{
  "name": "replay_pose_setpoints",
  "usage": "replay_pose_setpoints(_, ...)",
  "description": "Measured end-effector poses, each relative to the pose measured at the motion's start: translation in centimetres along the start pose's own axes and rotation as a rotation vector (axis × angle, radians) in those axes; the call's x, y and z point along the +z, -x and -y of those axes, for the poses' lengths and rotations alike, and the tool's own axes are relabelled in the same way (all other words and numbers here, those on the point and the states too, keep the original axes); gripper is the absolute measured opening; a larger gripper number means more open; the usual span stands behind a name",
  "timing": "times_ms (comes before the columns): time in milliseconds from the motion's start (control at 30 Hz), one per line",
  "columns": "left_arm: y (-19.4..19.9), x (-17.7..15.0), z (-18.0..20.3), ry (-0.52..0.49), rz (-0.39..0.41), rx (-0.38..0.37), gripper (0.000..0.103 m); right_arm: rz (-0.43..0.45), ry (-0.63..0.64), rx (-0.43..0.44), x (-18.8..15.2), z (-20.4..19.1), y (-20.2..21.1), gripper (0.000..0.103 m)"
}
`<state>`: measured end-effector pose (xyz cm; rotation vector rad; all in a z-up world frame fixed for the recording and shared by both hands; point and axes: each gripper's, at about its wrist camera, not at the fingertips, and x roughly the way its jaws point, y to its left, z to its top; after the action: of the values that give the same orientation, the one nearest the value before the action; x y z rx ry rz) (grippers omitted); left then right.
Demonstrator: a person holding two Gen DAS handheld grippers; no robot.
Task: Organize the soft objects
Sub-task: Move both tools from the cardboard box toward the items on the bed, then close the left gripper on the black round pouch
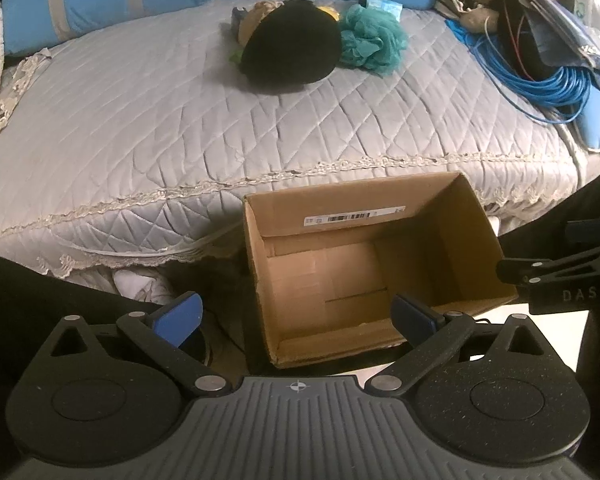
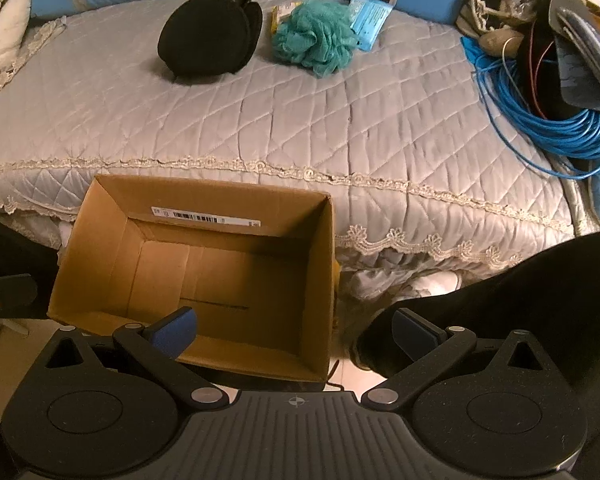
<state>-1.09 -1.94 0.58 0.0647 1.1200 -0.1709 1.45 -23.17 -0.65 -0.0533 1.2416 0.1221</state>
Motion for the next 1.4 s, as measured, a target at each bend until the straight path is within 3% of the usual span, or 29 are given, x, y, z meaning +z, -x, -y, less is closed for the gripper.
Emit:
replay_pose_setpoints(367,-0.3,1.6,-0.7,0.050,0.043,-0.035,0.103,0.006,-0.036,0.133,1.5,1.1,-0.2,0.103)
replay_pose_setpoints(733,-1.7,4.1,-1.3,0.053,0.078,-0.031,0.103,0.033,-0.070,0.202,4.0,2.8,-1.3,0.103)
replay_pose_setpoints(1100,-3.3,7.0,-1.6,-0.008,0.131,-0.021,0.103,0.087,-0.044,0.190,7.1,3.6,-3.7,0.103)
replay_pose_setpoints(1400,-4.9,9.8,-2.3,-0.053,0.173,-0.013,0.103,0.167,-0.058,0.115,9.9,5.5,-6.0,0.103)
